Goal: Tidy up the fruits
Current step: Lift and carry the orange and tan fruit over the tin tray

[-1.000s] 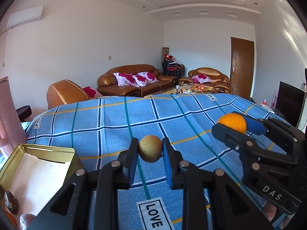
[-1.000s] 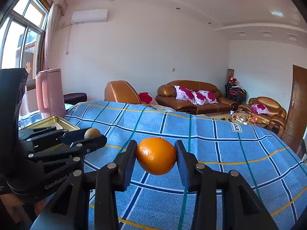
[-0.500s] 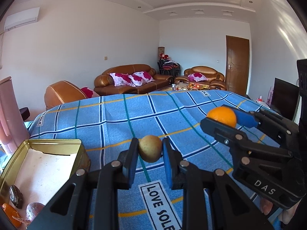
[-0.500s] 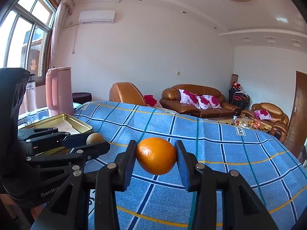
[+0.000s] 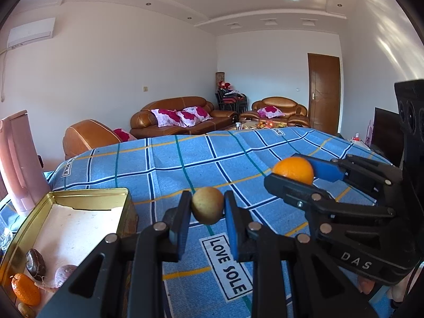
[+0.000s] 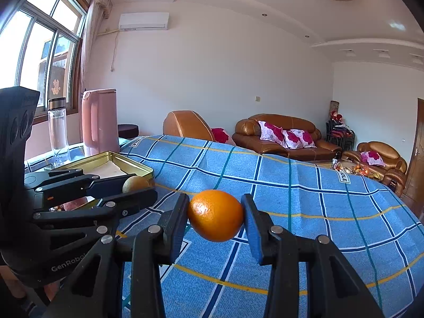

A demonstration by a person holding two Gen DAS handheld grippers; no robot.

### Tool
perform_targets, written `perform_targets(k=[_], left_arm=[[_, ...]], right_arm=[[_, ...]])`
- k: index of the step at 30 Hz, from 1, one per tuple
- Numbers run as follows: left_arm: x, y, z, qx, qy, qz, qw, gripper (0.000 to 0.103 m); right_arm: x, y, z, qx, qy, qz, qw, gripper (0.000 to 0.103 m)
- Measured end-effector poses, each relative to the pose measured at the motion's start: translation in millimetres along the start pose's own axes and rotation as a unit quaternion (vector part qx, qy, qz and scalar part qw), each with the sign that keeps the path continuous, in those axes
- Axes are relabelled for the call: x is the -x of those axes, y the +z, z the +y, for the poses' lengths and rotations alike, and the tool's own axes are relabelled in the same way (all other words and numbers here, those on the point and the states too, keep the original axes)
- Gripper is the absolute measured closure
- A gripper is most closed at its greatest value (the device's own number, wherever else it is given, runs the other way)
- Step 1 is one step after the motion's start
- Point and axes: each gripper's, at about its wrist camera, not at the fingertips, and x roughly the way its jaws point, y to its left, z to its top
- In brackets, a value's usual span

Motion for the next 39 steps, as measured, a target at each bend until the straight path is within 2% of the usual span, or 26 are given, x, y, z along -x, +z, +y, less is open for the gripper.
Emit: perform_targets(k=[17, 25, 39], left_arm=[[35.0, -11.7, 20.7, 0.007, 0.012, -0.003, 0.9999, 0.077], [54.4, -12.8, 30.5, -0.001, 0.038, -0.018, 0.9991, 0.077], [75.9, -23.4, 67.4, 0.027, 0.066, -0.015, 0.9973, 0.077]], right_arm=[[9.3, -3.0, 31.7, 0.002, 0.038, 0.009, 0.999, 0.061], [11.4, 2.5, 50.6, 0.006, 0.054, 0.01, 0.998, 0.061], [7.7, 13.3, 84.0, 0.021, 0.085, 0.008, 0.996, 0.061]])
